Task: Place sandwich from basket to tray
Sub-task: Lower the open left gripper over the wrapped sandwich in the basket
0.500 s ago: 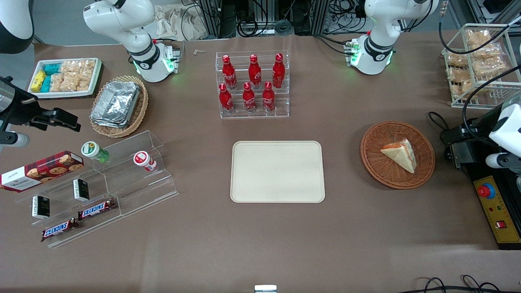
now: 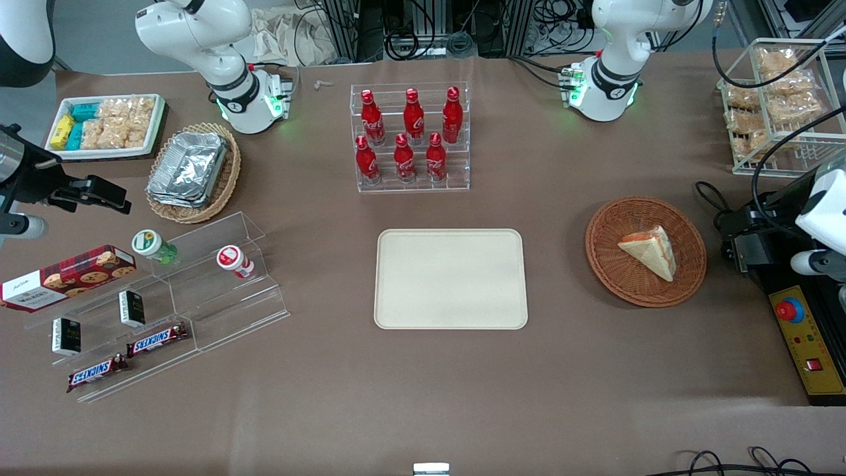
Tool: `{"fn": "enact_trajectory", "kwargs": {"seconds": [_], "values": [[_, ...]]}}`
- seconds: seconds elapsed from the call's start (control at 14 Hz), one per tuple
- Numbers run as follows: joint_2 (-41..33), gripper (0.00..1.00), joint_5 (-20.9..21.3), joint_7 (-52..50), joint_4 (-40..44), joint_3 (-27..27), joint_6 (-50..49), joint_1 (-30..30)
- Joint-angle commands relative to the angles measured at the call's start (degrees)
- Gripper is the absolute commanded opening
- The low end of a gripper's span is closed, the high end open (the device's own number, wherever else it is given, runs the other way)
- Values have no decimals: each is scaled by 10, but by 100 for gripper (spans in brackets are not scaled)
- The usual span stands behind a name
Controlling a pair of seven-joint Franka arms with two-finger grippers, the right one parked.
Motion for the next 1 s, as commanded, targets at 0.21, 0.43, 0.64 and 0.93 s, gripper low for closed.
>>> {"fn": "enact_trajectory", "kwargs": {"seconds": [0.21, 0.43, 0.64, 0.93], "values": [[-43, 100, -5, -39, -76, 7, -5, -7], [-92, 100, -5, -40, -156, 8, 31, -7], [-150, 100, 3, -67, -281, 7, 89, -7], [-160, 100, 6, -95, -378, 12, 154, 0]]}}
